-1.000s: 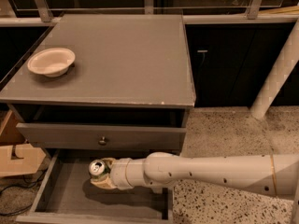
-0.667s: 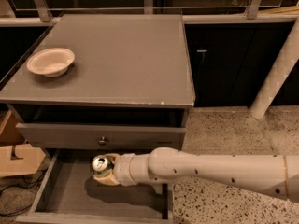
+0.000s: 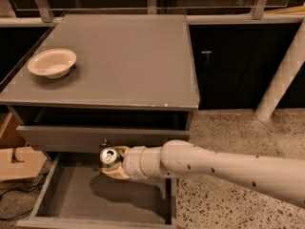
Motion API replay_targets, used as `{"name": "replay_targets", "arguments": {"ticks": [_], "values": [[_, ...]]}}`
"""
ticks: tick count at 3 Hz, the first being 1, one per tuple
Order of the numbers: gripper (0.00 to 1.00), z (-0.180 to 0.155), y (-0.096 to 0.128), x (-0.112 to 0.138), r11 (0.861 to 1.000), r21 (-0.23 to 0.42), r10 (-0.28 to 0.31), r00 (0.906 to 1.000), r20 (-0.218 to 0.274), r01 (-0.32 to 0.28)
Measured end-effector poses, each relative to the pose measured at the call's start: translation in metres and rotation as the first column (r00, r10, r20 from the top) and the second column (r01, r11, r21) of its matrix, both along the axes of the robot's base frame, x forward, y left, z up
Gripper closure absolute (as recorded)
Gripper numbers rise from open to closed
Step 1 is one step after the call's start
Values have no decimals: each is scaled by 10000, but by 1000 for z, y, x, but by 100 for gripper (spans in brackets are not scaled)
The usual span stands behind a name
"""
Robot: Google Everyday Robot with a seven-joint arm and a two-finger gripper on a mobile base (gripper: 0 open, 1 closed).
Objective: Pick green can from middle drawer and place on counter
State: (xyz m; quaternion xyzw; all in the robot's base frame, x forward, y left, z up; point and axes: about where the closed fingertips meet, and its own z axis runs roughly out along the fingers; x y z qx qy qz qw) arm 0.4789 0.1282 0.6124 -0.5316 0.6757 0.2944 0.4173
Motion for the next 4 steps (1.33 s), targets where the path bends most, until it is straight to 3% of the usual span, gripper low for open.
{"name": "replay_targets", "arguments": {"ticks": [2, 3, 4], "values": [[100, 19, -4, -18, 9985, -444, 301, 9986, -439, -320], [100, 27, -7, -23, 9981, -458, 403, 9983, -423, -423], [100, 31, -13, -15, 9992, -133, 357, 9965, -757, -368]]}}
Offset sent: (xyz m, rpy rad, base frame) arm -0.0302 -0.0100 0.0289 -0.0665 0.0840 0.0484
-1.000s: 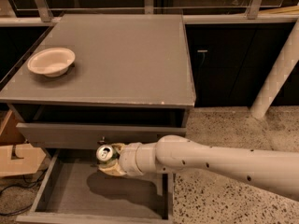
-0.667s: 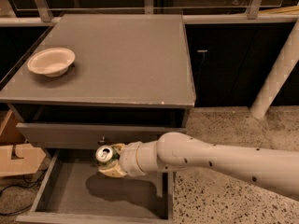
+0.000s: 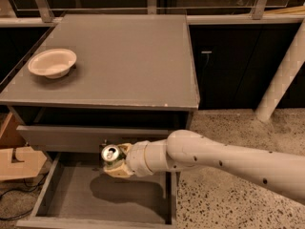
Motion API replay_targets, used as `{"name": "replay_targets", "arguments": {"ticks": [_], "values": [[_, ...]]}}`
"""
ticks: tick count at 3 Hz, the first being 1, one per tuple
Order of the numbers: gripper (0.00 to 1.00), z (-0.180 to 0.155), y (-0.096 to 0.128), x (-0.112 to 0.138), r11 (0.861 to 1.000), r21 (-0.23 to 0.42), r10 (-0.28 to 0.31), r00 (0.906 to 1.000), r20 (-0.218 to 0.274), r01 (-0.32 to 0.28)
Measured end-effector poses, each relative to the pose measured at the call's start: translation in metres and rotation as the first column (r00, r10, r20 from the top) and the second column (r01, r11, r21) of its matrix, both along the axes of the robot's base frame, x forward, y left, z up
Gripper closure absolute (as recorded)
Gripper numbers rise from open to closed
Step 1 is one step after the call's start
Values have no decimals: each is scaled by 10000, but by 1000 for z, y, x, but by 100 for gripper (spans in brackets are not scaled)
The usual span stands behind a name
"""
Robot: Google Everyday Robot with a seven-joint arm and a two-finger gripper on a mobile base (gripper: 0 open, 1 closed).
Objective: Pick green can from middle drawer and place on counter
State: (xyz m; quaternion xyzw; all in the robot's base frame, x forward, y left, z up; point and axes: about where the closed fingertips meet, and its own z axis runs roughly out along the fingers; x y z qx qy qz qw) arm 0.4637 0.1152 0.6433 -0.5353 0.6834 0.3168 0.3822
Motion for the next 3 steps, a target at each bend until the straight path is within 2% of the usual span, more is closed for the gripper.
{"name": "replay_targets", "arguments": {"ticks": [1, 2, 3], "values": [[100, 38, -31, 25, 9986, 351, -373, 9987, -354, 385], [100, 39, -32, 21, 9988, 344, -347, 9987, -379, 360], [100, 51, -40, -20, 9989, 185, -418, 9985, -350, 424]]}}
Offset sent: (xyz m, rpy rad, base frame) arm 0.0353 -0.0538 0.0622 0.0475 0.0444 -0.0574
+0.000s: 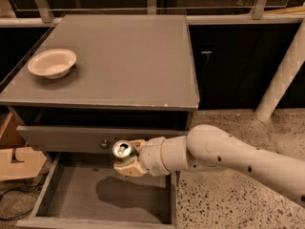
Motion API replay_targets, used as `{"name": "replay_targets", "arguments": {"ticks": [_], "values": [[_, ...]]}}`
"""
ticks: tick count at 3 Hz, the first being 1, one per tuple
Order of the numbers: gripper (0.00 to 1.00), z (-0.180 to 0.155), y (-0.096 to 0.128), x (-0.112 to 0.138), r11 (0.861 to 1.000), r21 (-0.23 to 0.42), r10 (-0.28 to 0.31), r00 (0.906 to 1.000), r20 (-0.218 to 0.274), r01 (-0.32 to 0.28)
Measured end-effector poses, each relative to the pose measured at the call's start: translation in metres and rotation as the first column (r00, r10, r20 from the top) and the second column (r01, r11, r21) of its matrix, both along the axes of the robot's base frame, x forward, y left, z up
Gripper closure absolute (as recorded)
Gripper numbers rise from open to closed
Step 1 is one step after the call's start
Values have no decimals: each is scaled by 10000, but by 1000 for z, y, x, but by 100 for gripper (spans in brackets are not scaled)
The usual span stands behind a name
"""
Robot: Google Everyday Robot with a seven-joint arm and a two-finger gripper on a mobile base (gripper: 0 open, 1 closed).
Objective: Pick green can from middle drawer and place on counter
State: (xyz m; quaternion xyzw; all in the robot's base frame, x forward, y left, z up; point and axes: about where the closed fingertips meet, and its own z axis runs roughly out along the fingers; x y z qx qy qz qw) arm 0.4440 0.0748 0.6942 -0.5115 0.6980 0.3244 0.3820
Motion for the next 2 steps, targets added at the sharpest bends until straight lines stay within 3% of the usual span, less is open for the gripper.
{"name": "replay_targets", "arguments": {"ticks": [1, 2], "values": [[100, 0, 0, 0, 10000, 0, 0, 10000, 0, 0], [100, 28, -5, 8, 9998, 206, -29, 9998, 199, 25]]}}
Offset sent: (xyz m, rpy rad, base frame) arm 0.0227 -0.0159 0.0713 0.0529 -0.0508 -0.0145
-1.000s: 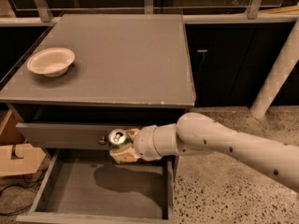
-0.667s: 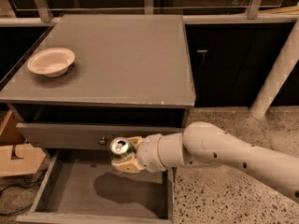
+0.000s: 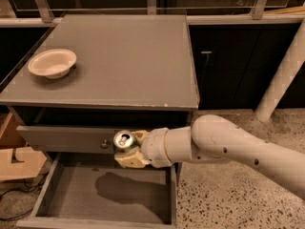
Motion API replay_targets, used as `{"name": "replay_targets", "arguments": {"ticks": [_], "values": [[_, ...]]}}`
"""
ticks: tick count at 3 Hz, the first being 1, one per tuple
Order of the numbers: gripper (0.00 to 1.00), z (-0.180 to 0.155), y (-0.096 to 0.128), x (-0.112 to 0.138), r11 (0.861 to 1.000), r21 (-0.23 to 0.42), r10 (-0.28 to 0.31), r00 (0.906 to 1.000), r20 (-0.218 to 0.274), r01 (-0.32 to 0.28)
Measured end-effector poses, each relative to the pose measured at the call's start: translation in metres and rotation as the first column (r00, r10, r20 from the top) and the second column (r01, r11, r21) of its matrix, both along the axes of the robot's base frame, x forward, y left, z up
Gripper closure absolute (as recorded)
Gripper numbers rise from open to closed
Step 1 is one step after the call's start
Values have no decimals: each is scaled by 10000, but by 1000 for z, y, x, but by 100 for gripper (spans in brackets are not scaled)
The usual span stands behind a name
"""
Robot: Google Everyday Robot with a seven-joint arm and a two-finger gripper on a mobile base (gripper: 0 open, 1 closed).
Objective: Pick green can from middle drawer and place on counter
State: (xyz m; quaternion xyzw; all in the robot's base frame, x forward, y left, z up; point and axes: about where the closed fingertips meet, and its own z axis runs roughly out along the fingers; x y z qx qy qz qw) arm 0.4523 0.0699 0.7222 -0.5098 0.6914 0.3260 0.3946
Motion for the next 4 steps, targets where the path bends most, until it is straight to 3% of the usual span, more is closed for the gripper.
{"name": "replay_targets", "arguments": {"ticks": [1, 2, 3, 4], "values": [[100, 56, -9, 6, 9995, -312, 15, 9989, 463, 0], [100, 59, -11, 6, 9997, -240, 34, 9991, 431, -24], [100, 88, -38, 24, 9987, 502, -55, 10000, 20, 54], [100, 106, -47, 27, 9991, 412, -141, 9999, 45, 139]]}}
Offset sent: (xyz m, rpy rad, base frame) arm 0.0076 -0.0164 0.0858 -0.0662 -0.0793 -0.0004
